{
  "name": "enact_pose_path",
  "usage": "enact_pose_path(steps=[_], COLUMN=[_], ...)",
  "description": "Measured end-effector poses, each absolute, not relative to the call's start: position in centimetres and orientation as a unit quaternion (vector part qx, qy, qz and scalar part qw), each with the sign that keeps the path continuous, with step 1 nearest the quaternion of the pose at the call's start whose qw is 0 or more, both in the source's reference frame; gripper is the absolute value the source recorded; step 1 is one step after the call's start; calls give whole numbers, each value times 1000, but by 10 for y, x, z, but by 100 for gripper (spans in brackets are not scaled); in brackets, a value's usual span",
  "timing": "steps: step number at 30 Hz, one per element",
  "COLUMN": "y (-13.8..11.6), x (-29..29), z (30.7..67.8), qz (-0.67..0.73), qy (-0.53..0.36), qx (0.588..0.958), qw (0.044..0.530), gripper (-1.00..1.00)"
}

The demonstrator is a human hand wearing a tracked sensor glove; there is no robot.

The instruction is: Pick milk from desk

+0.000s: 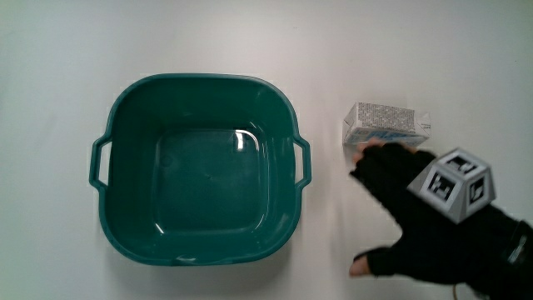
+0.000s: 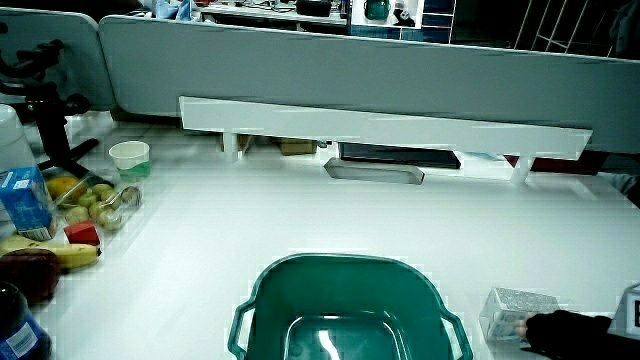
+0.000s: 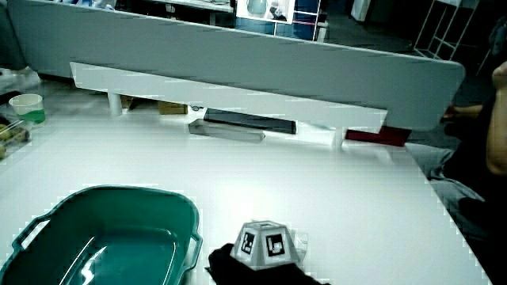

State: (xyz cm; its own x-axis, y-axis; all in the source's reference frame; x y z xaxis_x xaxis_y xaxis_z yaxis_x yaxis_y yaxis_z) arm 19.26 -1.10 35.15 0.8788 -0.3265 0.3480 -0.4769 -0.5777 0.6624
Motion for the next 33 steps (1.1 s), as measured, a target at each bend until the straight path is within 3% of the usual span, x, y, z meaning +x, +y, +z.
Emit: enact_pose_path(steps=[7,14,17,33], y=[-38,-59,-68,-92], x=[218,220,230,227], z=[386,387,405,425], qz=[99,139,142,126], qy=[-172,-138,-115,-88], qx=[882,870,866,859], qw=[427,453,466,489], gripper=[0,0,0,0])
